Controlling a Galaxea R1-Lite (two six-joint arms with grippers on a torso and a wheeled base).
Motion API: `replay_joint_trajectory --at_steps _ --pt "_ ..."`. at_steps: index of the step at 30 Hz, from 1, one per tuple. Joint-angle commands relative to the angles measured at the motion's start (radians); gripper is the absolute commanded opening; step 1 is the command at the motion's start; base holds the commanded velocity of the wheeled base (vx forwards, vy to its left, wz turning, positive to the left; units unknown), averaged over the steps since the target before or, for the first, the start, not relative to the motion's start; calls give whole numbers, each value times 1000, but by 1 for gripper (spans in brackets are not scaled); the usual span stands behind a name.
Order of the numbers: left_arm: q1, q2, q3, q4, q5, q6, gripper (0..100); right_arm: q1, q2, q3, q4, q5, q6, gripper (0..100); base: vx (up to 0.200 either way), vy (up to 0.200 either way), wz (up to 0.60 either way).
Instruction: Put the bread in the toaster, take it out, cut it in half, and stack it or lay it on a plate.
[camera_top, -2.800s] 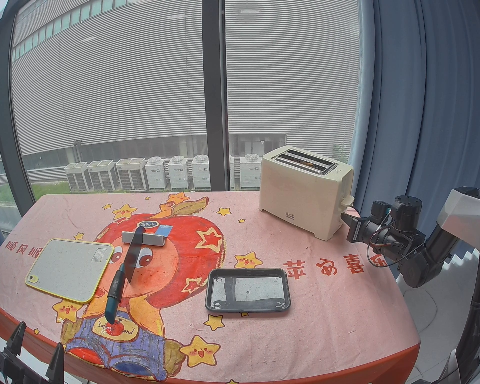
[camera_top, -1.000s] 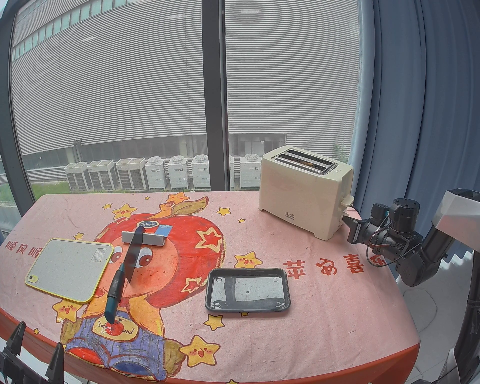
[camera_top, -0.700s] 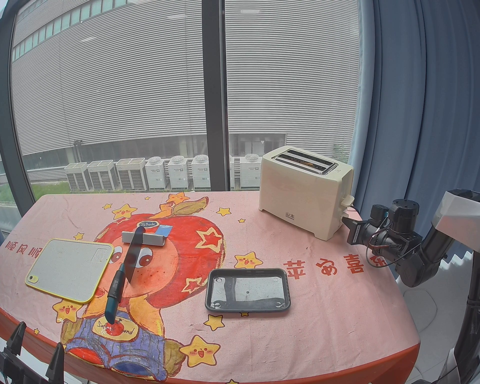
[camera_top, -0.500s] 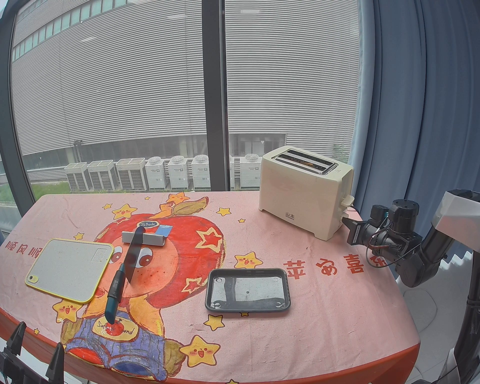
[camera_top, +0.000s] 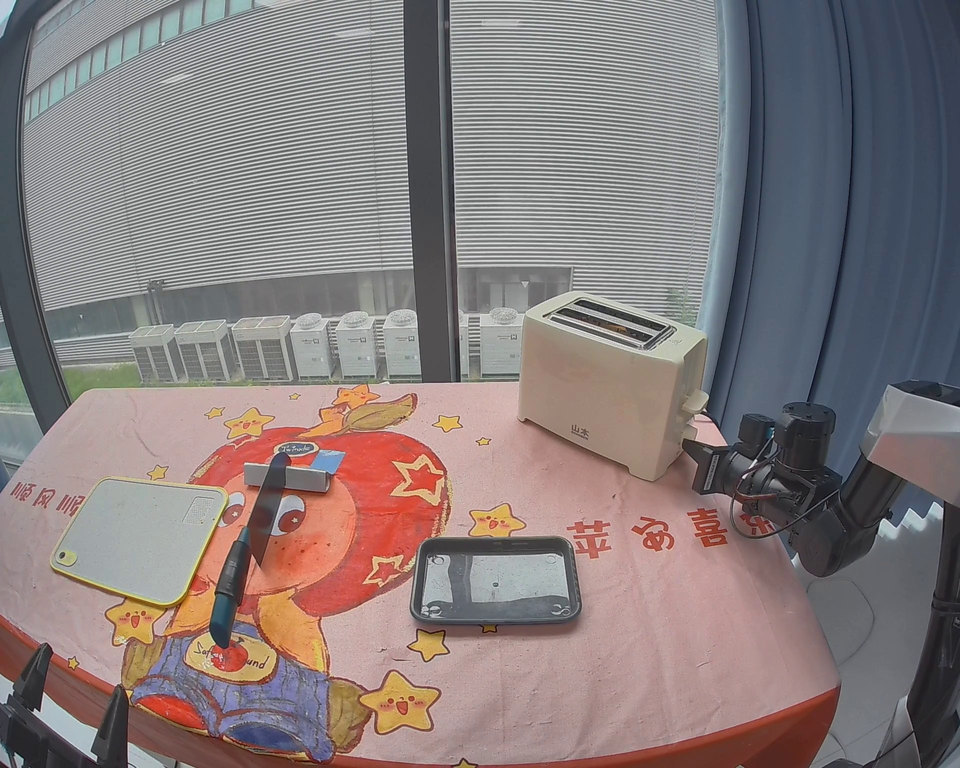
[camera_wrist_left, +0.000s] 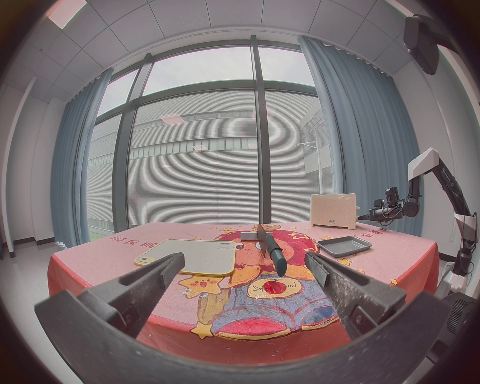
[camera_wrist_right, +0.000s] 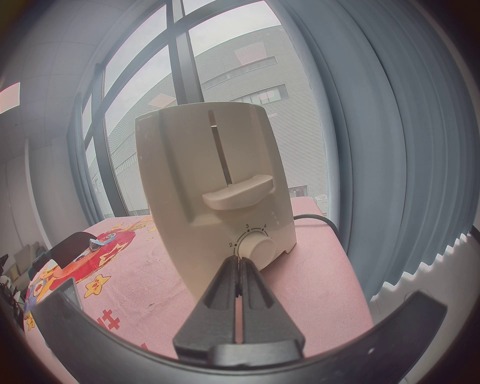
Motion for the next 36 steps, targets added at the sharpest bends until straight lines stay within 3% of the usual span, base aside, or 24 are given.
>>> replay_joint_trajectory --at_steps 1,36 --pt "0 -16 18 0 0 0 100 0 2 1 0 -1 -1 0 0 0 0" --pt "0 -16 16 0 0 0 100 2 14 14 0 -1 -25 0 0 0 0"
